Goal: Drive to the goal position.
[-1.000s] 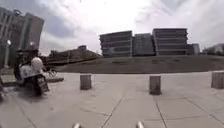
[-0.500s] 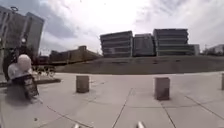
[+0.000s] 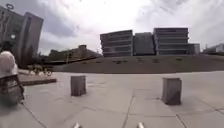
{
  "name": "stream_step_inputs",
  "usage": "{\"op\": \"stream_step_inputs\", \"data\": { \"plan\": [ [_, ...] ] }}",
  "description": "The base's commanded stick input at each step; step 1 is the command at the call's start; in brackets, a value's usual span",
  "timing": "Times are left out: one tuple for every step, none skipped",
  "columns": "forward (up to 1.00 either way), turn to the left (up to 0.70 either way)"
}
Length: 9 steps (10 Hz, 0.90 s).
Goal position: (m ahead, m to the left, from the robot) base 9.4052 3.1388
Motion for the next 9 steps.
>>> {"op": "stream_step_inputs", "data": {
  "plan": [
    [0.70,0.00],
    [0.70,0.00],
    [0.70,0.00],
    [0.70,0.00],
    [0.70,0.00],
    [0.70,0.00],
    [0.70,0.00],
    [0.70,0.00],
    [0.70,0.00]
  ]
}}
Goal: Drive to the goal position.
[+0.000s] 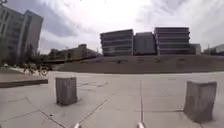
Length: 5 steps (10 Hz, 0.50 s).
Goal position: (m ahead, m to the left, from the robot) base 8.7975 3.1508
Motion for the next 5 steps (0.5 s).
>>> {"op": "stream_step_inputs", "data": {
  "plan": [
    [0.70,0.00],
    [0.70,0.00],
    [0.70,0.00],
    [0.70,0.00],
    [0.70,0.00]
  ]
}}
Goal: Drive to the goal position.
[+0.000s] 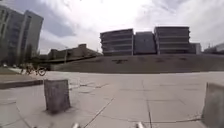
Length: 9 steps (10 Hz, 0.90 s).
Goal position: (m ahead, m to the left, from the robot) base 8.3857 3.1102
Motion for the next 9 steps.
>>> {"op": "stream_step_inputs", "data": {
  "plan": [
    [0.70,0.00],
    [0.70,0.00],
    [0.70,0.00],
    [0.70,0.00],
    [0.70,0.00],
    [0.70,0.00],
    [0.70,0.00],
    [0.70,0.00],
    [0.70,0.00]
  ]
}}
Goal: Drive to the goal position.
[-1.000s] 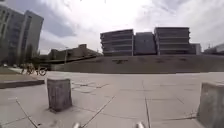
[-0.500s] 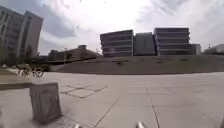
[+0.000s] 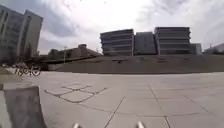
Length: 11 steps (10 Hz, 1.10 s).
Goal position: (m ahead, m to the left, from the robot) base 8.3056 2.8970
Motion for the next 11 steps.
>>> {"op": "stream_step_inputs", "data": {
  "plan": [
    [0.70,0.00],
    [0.70,0.00],
    [0.70,0.07],
    [0.70,0.14],
    [0.70,0.14],
    [0.70,0.14],
    [0.70,0.14],
    [0.70,0.14],
    [0.70,0.14],
    [0.70,0.14],
    [0.70,0.14]
  ]
}}
